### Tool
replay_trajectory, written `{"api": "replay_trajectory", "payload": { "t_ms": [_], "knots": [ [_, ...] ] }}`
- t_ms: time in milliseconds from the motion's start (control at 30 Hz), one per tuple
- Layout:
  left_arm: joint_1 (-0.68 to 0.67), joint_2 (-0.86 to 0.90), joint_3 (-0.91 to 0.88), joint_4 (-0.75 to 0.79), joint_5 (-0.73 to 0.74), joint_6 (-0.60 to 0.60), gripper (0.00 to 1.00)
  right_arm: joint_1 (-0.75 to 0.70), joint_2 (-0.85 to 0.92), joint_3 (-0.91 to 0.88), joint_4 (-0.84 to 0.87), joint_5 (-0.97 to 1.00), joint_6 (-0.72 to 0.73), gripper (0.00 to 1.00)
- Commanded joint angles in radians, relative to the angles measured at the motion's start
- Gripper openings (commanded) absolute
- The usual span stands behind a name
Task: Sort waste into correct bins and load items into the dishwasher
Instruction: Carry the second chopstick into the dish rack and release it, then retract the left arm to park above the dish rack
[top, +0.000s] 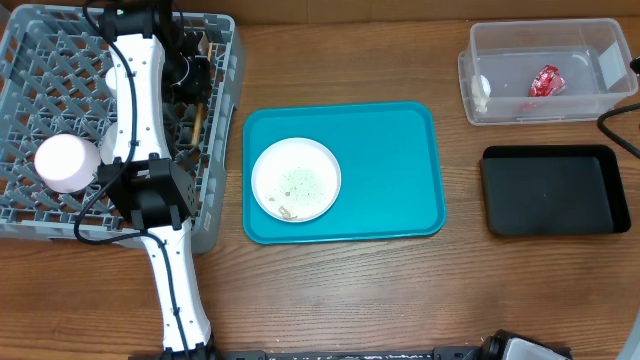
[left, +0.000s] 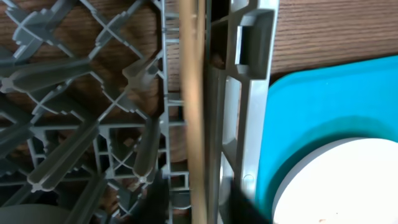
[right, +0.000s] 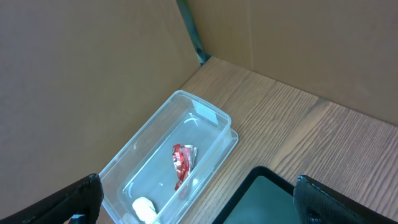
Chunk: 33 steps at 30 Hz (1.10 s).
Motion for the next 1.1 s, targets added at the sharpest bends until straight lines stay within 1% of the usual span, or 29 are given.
{"api": "replay_trajectory", "payload": {
  "t_ms": [0,167,400,467,600,633,700,800,967,1067],
  "knots": [
    [-0.006,-0.002,-0.005,0.001,-0.006,-0.010,1.00,0.001,-0.002,-0.003,0.005,0.016,0.005,1.00],
    [-0.006,-0.002,-0.002,-0.013,0.001,-0.043,1.00,0.001,-0.002,-0.003,0.005,0.016,0.005,1.00],
    [-0.006,-0.002,0.066,-0.062,0.082,-0.055,1.00,0.001,-0.002,-0.003,0.005,0.016,0.005,1.00],
    [-0.006,-0.003,0.106,-0.066,0.089,-0.106,1.00,0.001,-0.002,-0.003,0.005,0.016,0.005,1.00],
    [0.004,-0.024,0.184,-0.066,0.088,-0.270,1.00,0.001,-0.002,-0.003,0.005,0.016,0.005,1.00],
    [0.011,-0.027,0.204,-0.066,0.088,-0.295,1.00,0.001,-0.002,-0.003,0.005,0.016,0.005,1.00],
    [0.030,-0.038,0.238,-0.066,0.086,-0.304,1.00,0.001,-0.002,-0.003,0.005,0.016,0.005,1.00],
    [0.064,-0.058,0.251,-0.066,0.059,-0.302,1.00,0.001,-0.002,-0.003,0.005,0.016,0.005,1.00],
    [0.135,-0.062,0.246,-0.066,-0.077,-0.300,1.00,0.001,-0.002,-0.003,0.005,0.016,0.005,1.00],
    [0.170,-0.062,0.239,-0.066,-0.091,-0.301,1.00,0.001,-0.002,-0.003,0.005,0.016,0.005,1.00]
  ]
}}
